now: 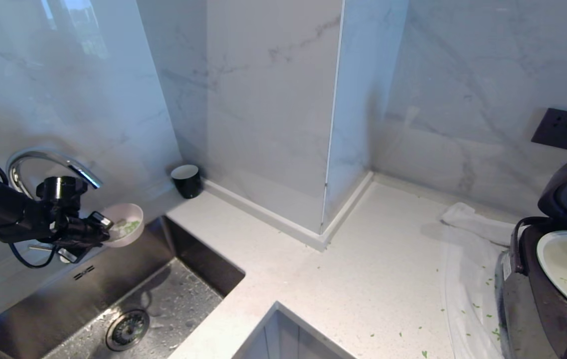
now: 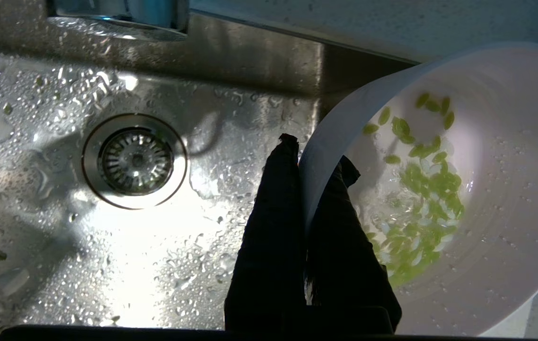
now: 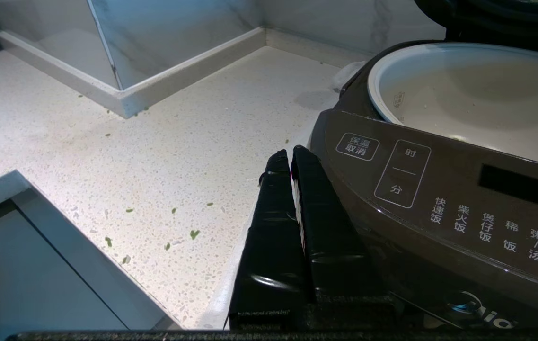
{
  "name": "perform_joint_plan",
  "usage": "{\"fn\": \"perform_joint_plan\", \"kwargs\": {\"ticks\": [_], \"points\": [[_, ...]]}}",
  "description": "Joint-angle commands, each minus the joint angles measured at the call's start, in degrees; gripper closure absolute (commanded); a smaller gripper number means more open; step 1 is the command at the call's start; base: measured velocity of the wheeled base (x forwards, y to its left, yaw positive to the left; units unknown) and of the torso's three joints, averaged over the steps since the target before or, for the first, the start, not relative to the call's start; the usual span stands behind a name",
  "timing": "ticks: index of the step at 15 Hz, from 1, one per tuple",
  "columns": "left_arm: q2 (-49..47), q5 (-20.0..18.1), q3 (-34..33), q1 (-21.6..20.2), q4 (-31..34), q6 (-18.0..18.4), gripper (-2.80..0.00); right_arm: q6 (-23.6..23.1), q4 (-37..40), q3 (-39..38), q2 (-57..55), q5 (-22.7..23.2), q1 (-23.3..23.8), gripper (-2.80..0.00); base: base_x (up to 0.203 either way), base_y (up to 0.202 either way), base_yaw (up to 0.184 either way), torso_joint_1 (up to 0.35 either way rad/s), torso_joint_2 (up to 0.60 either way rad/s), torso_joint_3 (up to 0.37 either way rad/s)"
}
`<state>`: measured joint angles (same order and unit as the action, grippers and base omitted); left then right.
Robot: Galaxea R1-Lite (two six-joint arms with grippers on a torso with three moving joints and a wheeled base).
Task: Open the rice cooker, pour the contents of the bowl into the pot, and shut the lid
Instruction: Fill a bowl with water from the tap
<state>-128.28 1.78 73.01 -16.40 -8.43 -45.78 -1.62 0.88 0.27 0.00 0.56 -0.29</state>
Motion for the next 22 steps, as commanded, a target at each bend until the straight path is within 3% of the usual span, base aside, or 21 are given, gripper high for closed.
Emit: {"fn": "perform_joint_plan", "kwargs": {"ticks": [1, 22], "points": [[0.84, -0.02, -1.00, -0.04, -1.28, -0.23, 0.00, -0.05, 0.00, 0.00, 0.00, 0.06, -0.06, 0.00, 0.000, 0.000, 0.000, 0.000, 0.00, 0.000], [2.86, -0.29, -4.63, -0.13, -6.07, -0.10, 0.00, -0.05, 0.00, 0.00, 0.00, -0.03, 0.00, 0.00, 0.000, 0.000, 0.000, 0.000, 0.00, 0.000]]}}
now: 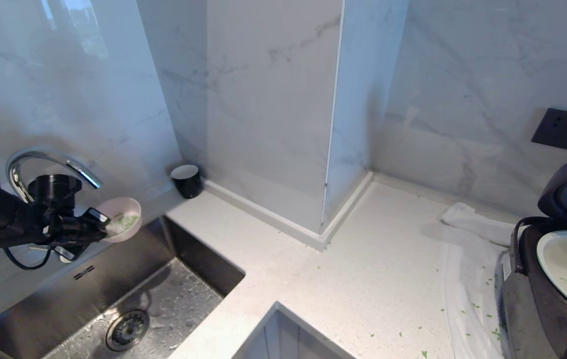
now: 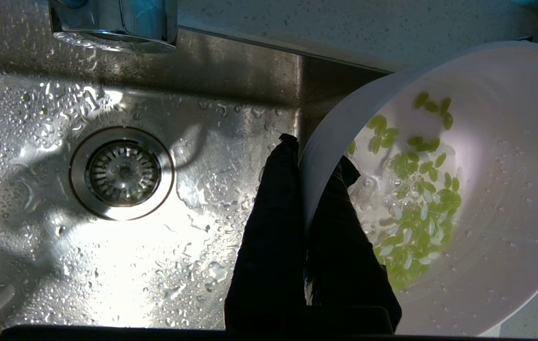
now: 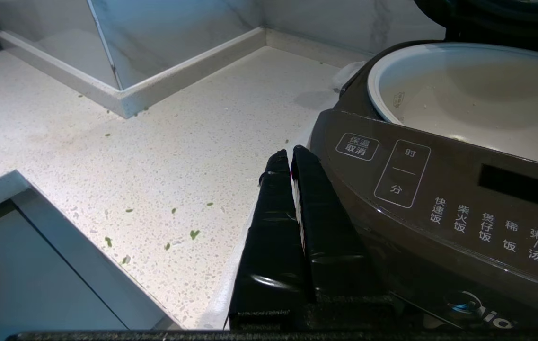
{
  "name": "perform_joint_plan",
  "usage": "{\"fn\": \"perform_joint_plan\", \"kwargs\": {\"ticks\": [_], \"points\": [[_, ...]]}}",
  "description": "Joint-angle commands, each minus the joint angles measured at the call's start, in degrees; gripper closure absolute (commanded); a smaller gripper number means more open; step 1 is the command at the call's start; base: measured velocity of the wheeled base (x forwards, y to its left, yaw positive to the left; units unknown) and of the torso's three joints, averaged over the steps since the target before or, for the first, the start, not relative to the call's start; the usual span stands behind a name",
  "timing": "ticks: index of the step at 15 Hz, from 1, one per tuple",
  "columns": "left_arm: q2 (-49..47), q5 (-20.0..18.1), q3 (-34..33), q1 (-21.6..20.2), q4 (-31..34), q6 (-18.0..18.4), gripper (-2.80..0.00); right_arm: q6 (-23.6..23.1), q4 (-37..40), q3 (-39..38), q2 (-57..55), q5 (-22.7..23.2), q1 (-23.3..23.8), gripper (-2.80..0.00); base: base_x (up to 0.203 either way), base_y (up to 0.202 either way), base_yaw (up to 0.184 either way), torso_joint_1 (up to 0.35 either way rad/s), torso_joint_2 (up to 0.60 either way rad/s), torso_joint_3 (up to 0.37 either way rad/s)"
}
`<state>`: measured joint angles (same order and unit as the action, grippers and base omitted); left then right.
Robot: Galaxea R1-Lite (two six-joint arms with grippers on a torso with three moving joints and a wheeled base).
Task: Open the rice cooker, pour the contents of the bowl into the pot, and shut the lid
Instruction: Fill a bowl with water from the tap
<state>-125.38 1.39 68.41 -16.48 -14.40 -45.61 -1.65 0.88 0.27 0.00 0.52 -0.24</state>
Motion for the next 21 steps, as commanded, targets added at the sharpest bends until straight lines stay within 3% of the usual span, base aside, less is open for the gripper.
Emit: {"fn": "perform_joint_plan", "kwargs": {"ticks": [1, 9, 13, 18, 21], "points": [[-0.13, 0.02, -0.03, -0.04, -0.10, -0.27, 0.00, -0.02, 0.00, 0.00, 0.00, 0.06, -0.05, 0.00, 0.000, 0.000, 0.000, 0.000, 0.00, 0.000], [2.93, 0.54, -3.30, 0.22, 3.47, 0.37, 0.00, -0.02, 0.00, 0.00, 0.00, 0.04, -0.02, 0.00, 0.000, 0.000, 0.000, 0.000, 0.00, 0.000], [2.76, 0.63, -0.12, 0.16, 10.31, 0.49, 0.00, -0.02, 0.00, 0.00, 0.00, 0.07, -0.11, 0.00, 0.000, 0.000, 0.000, 0.000, 0.00, 0.000], [1.76, 0.88, 11.35, -0.05, 23.73, 1.22, 0.00, -0.02, 0.00, 0.00, 0.00, 0.00, -0.07, 0.00, 0.000, 0.000, 0.000, 0.000, 0.00, 0.000], [1.38, 0.98, 9.23, 1.38, 23.99, 0.97, 0.00, -0.02, 0.00, 0.00, 0.00, 0.09, -0.05, 0.00, 0.000, 0.000, 0.000, 0.000, 0.00, 0.000]]}}
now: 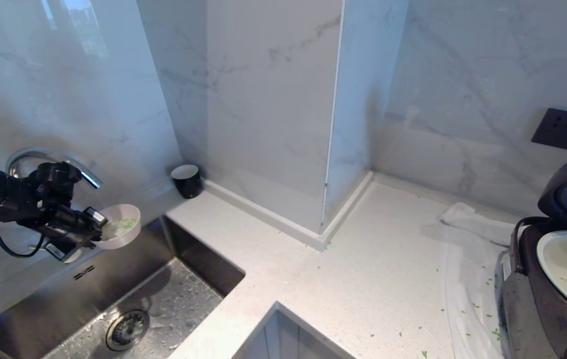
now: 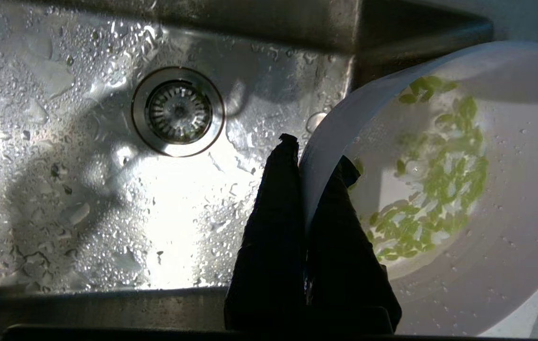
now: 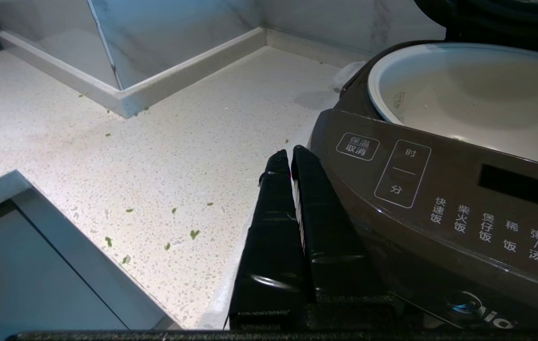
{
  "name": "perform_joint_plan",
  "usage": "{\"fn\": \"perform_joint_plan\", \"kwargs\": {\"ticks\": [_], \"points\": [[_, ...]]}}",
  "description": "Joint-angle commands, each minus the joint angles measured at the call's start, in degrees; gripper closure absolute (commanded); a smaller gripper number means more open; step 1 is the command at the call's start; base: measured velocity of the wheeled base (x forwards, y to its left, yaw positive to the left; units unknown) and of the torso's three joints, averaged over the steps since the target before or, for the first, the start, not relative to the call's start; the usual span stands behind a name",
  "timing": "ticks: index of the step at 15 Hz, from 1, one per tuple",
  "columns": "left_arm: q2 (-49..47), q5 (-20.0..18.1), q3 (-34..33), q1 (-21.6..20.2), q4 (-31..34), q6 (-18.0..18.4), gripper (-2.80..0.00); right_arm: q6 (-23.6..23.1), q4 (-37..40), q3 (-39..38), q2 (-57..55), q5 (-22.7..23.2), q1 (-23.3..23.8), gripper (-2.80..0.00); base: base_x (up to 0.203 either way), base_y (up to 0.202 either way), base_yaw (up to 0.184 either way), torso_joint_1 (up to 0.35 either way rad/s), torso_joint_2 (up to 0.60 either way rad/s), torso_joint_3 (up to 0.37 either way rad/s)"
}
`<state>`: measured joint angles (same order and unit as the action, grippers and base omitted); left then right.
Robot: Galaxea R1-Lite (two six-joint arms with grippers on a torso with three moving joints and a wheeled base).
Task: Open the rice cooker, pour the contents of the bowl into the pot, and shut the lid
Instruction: Fill a bowl with water from the tap
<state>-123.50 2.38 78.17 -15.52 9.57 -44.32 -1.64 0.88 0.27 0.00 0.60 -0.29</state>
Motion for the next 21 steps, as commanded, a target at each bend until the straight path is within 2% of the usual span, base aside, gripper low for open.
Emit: {"fn": "perform_joint_plan", "kwargs": {"ticks": [1, 8, 11, 21], "points": [[-0.29, 0.07, -0.55, 0.49, 0.01, -0.33, 0.00, -0.03, 0.00, 0.00, 0.00, -0.02, 0.03, 0.00, 0.000, 0.000, 0.000, 0.000, 0.00, 0.000], [-0.02, 1.67, -0.77, 0.50, -0.02, -0.33, 0.00, -0.03, 0.00, 0.00, 0.00, -0.03, 0.03, 0.00, 0.000, 0.000, 0.000, 0.000, 0.00, 0.000], [-0.74, 2.35, -3.05, 0.47, -0.30, -0.58, 0.00, -0.03, 0.00, 0.00, 0.00, -0.05, -0.04, 0.00, 0.000, 0.000, 0.000, 0.000, 0.00, 0.000], [0.28, 2.37, -1.65, 0.14, -0.25, -0.68, 0.00, -0.03, 0.00, 0.00, 0.00, -0.01, -0.03, 0.00, 0.000, 0.000, 0.000, 0.000, 0.00, 0.000]]}}
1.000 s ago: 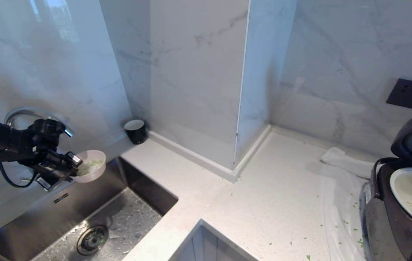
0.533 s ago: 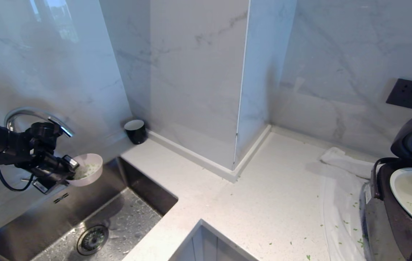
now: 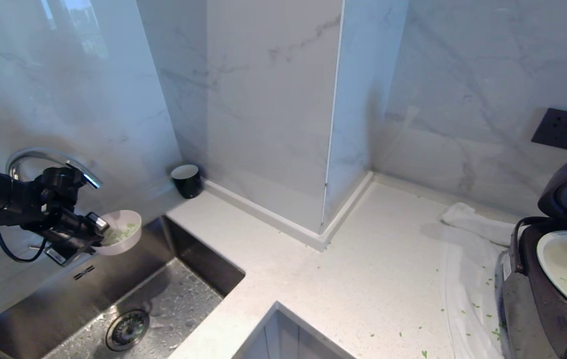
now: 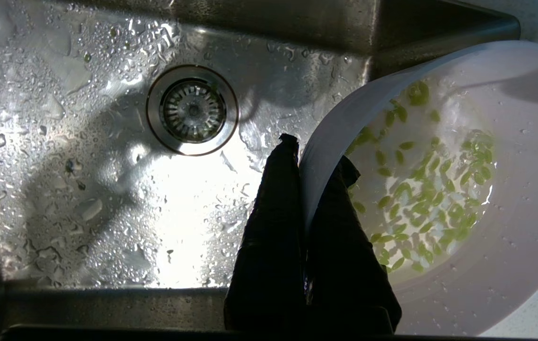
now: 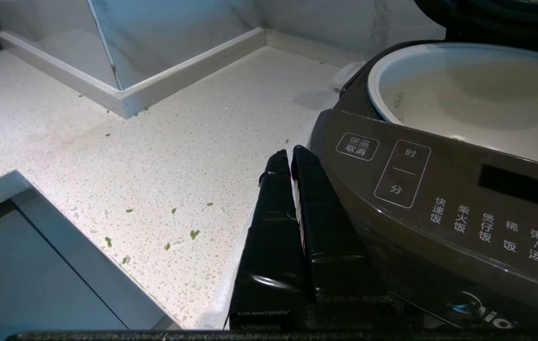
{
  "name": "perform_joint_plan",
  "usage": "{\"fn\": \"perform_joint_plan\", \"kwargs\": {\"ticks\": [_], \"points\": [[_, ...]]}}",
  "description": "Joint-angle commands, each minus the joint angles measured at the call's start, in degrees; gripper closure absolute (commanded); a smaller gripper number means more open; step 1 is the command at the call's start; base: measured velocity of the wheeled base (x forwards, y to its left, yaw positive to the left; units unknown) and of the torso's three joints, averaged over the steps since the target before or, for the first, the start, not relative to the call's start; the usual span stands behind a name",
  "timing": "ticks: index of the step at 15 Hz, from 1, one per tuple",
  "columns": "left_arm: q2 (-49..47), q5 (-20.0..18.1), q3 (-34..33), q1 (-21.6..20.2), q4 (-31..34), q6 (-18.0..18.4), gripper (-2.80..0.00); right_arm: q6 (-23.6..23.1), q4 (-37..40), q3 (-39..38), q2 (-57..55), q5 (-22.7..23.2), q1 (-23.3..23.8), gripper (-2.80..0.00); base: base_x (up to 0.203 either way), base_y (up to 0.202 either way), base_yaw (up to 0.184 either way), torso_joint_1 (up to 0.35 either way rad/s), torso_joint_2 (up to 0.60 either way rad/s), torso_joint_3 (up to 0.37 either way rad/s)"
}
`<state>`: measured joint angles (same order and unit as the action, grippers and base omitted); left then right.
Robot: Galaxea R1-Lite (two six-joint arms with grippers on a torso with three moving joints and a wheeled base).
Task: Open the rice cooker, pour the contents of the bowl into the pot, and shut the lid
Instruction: Fill a bowl with water from the tap
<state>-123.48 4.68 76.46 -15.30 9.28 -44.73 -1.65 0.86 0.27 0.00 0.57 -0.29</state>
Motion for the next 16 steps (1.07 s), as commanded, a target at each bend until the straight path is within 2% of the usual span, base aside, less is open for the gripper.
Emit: {"fn": "perform_joint_plan", "kwargs": {"ticks": [1, 6, 12, 16], "points": [[0.31, 0.07, -0.40, 0.50, 0.04, -0.27, 0.00, -0.02, 0.02, 0.00, 0.00, -0.02, -0.02, 0.00, 0.000, 0.000, 0.000, 0.000, 0.00, 0.000], [0.19, 0.15, -0.15, 0.71, 0.04, -0.49, 0.00, -0.02, 0.02, 0.00, 0.00, 0.04, 0.03, 0.00, 0.000, 0.000, 0.000, 0.000, 0.00, 0.000], [-2.69, -0.60, 1.02, -1.22, -0.14, -1.66, 0.00, -0.02, 0.02, 0.00, 0.00, 0.04, -0.05, 0.00, 0.000, 0.000, 0.000, 0.000, 0.00, 0.000], [-3.70, -2.39, 1.32, -1.48, -0.05, -1.67, 0.00, -0.02, 0.02, 0.00, 0.00, 0.04, -0.02, 0.00, 0.000, 0.000, 0.000, 0.000, 0.00, 0.000]]}}
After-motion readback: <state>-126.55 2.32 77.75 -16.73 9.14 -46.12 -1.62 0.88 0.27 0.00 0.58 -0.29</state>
